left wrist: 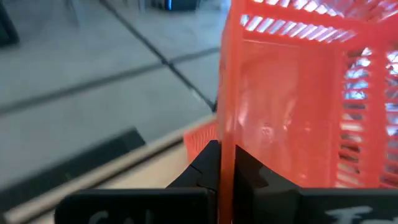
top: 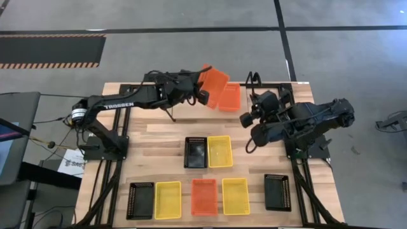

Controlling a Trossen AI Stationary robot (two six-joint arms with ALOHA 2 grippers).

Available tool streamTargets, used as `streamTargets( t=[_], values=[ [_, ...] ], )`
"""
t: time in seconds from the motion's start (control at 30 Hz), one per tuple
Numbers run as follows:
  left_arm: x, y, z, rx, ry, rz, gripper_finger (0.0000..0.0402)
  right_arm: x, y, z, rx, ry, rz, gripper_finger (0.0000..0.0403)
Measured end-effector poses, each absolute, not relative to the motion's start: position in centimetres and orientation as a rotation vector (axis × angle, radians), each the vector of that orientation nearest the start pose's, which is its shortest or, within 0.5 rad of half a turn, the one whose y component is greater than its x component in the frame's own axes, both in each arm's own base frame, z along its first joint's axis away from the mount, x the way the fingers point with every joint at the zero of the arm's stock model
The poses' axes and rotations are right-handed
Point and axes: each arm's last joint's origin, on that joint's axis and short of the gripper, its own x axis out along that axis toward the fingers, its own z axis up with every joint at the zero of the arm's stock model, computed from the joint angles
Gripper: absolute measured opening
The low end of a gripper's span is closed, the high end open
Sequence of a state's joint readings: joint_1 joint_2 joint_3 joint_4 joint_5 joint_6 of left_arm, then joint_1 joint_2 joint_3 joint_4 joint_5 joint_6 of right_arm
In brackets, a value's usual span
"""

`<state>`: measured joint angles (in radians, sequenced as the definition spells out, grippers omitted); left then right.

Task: Stack baskets on shelf by color
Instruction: Stack the top orange bin on top of the other orange bin on the shelf

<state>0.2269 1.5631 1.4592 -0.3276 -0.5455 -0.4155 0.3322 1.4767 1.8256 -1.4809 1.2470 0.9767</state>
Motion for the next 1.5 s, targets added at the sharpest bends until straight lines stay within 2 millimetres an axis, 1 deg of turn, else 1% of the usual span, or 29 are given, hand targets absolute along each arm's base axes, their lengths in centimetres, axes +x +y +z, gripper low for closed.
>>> streamTargets(
  t=[0.1,0.17,0.27,0.37,0.53,0.67,0.73,0.8,0.93,1.07,1.2,1.37,1.5],
  values=[
    [34.2,8.7,38.1,-0.212,0.219,0.867,0.0000,24.1,4.7,44.0,0.089,0.287,-1.084,0.0081],
    [34.3,8.1,39.1,-0.144,0.190,0.886,0.0000,25.1,4.4,44.0,0.095,0.263,-1.097,0.0091],
    [34.5,7.5,39.9,-0.070,0.158,0.894,0.0000,26.3,3.7,44.5,0.107,0.226,-1.105,0.0105],
    [34.6,7.3,39.9,-0.029,0.166,0.884,0.0000,27.6,3.0,44.9,0.113,0.194,-1.110,0.0120],
    [34.5,7.4,39.8,-0.001,0.189,0.883,0.0000,29.4,2.0,45.6,0.143,0.164,-1.060,0.0146],
    [34.5,7.4,39.8,0.021,0.198,0.879,0.0000,31.0,1.6,45.4,0.137,0.161,-1.022,0.0161],
    [34.5,7.4,39.8,0.022,0.200,0.875,0.0000,31.2,1.4,45.1,0.127,0.185,-1.006,0.0165],
    [34.6,7.4,39.8,0.020,0.201,0.864,0.0000,32.0,1.2,44.8,0.129,0.187,-1.011,0.0166],
    [34.6,7.3,39.8,0.021,0.204,0.854,0.0000,32.6,0.9,43.7,0.122,0.230,-1.019,0.0166],
    [34.6,7.3,39.8,0.035,0.214,0.851,0.0000,32.1,1.5,43.2,0.133,0.269,-1.020,0.0166],
    [34.6,7.3,39.7,0.036,0.218,0.847,0.0000,31.1,2.0,42.7,0.132,0.321,-1.024,0.0172],
    [34.6,7.4,39.7,0.032,0.213,0.833,0.0000,29.7,2.0,42.5,0.134,0.382,-1.036,0.0179],
    [34.6,7.4,39.8,0.032,0.211,0.833,0.0000,29.5,1.9,42.3,0.153,0.395,-1.046,0.0182]
  ],
)
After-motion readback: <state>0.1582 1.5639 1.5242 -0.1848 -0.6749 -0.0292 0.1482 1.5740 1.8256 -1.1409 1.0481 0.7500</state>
